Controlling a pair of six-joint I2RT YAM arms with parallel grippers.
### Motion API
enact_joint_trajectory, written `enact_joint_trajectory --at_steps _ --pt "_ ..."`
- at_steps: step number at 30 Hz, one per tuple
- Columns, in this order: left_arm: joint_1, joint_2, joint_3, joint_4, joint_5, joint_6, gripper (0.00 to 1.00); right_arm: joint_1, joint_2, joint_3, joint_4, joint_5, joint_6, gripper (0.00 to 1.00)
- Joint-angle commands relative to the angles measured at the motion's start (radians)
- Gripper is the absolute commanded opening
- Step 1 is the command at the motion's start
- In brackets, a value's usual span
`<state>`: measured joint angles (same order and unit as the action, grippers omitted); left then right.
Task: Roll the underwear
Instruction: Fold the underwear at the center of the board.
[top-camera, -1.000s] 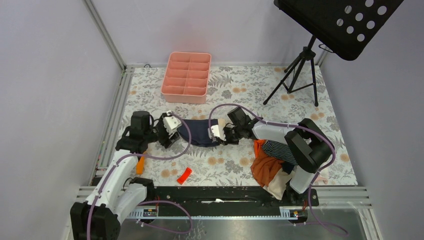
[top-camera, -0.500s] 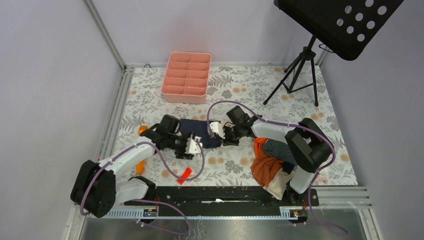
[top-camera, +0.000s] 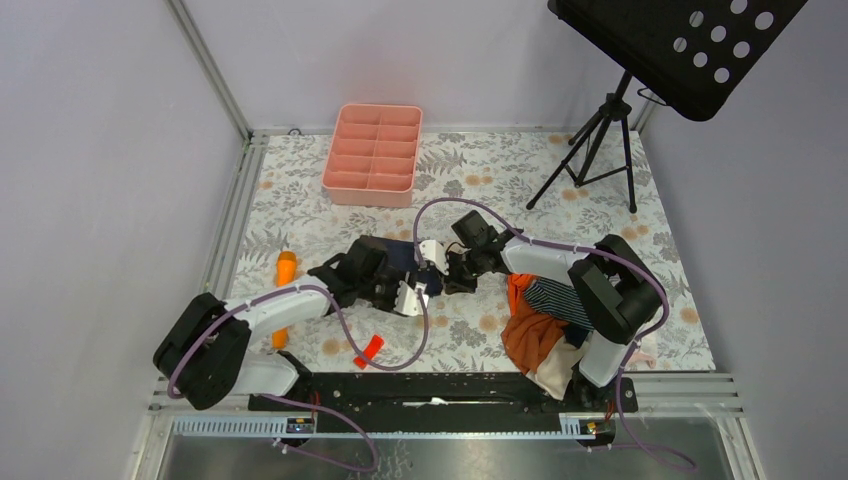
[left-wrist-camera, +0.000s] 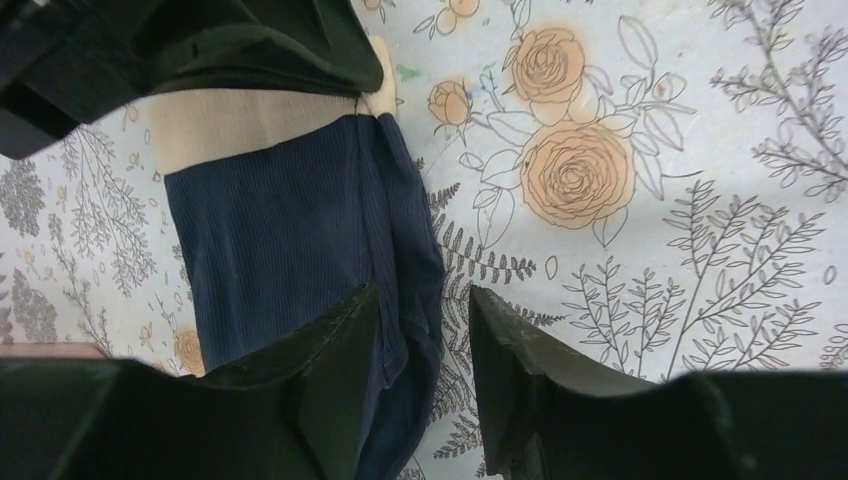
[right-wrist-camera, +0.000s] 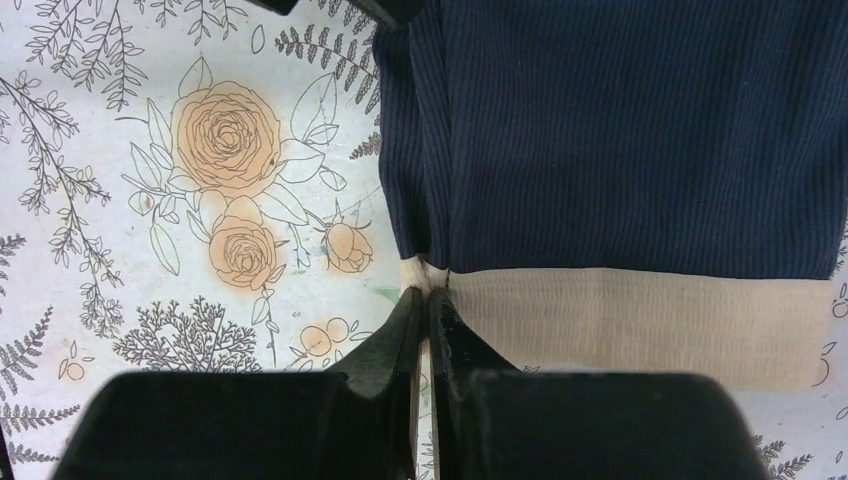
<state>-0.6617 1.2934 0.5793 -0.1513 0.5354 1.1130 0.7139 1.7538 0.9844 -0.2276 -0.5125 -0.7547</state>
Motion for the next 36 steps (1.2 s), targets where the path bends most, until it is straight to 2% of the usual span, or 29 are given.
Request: enact_joint_trajectory --at_steps 1,5,12,21,24,26,29,36 --pt "-0.009 0.017 -0.008 0.061 -0.066 0.002 0.47 0.007 -0.026 -0.004 -0.032 -0.014 0.035 0.02" --pt "-0.013 -0.004 -0.042 0.089 -0.112 0.001 0.51 0.007 -0.025 0.001 -0.039 -0.009 0.039 0.02" --pt "-0.027 0.054 -0.014 0.072 -0.148 -0.016 0.37 0.007 -0.017 0.018 -0.048 -0.009 0.044 0.02" --pt "-0.03 0.118 -0.028 0.117 -0.188 0.022 0.33 0.006 -0.017 0.017 -0.055 -0.011 0.055 0.03" --pt "-0.03 0.126 -0.041 0.121 -0.202 0.029 0.23 0.006 -0.022 0.013 -0.062 -0.017 0.048 0.03" --pt "-0.03 0.128 -0.033 0.095 -0.203 0.022 0.1 0.007 -0.028 0.015 -0.074 -0.025 0.041 0.01" --pt "-0.03 0.105 -0.005 0.061 -0.195 -0.023 0.03 0.007 -0.044 0.051 -0.131 -0.053 0.048 0.0" --pt "-0.027 0.034 0.114 -0.109 -0.117 -0.105 0.0 0.006 -0.114 0.12 -0.228 -0.136 0.148 0.0"
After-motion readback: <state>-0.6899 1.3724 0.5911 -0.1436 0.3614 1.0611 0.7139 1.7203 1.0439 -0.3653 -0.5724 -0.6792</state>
